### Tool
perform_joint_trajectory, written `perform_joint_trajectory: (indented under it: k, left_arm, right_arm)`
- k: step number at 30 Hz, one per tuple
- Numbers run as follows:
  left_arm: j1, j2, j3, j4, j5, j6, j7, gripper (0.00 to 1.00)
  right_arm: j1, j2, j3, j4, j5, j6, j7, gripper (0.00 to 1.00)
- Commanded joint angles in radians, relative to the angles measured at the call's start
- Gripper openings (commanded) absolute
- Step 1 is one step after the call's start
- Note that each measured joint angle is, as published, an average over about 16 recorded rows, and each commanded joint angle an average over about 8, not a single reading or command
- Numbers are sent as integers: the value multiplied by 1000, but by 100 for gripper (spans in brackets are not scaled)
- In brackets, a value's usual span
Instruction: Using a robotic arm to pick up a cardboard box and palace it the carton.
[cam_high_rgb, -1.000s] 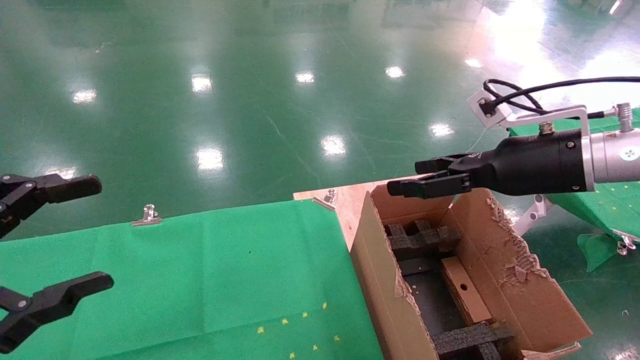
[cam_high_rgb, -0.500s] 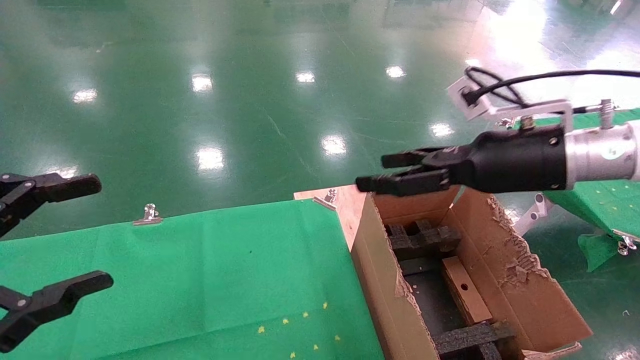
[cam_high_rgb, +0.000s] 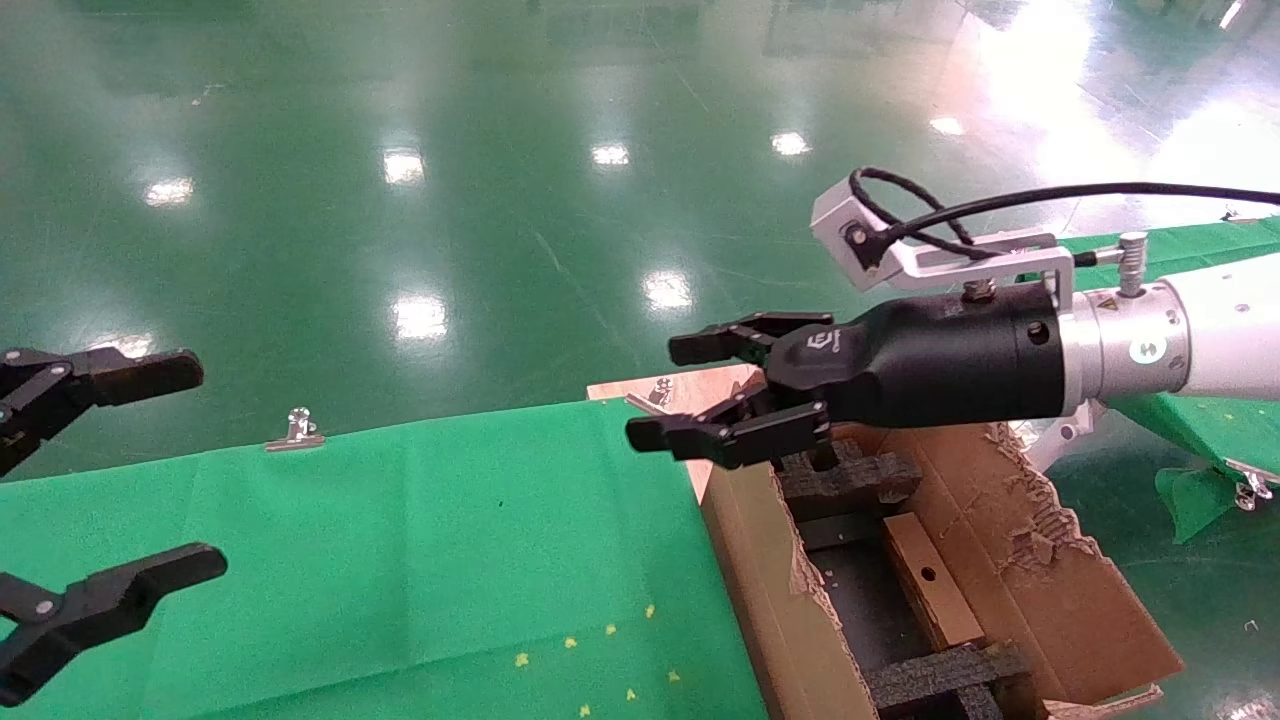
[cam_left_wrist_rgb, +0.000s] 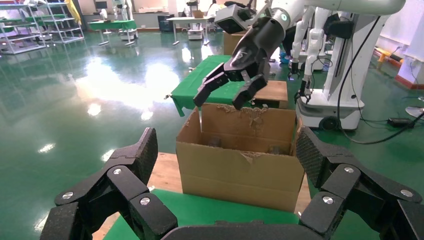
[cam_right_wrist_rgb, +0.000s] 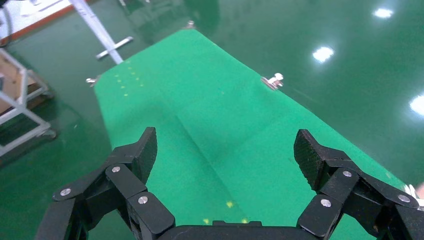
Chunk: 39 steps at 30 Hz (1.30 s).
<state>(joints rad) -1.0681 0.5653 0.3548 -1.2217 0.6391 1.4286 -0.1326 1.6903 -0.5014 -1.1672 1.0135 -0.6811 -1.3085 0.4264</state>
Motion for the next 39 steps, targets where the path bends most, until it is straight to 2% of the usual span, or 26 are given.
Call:
perform_joint_trajectory:
  k: [1,33,39]
  left_arm:
    - [0,0,0,0,0,0,0,100]
    - [0,0,0,0,0,0,0,100]
    - [0,0,0,0,0,0,0,100]
  right_arm:
    - [-33,-6,47,14,-3,-10,-13,100]
    - [-556,-99,802,245,-45,-169,-216,100]
    - [-628,-112,907,275,-50,-191,-241,100]
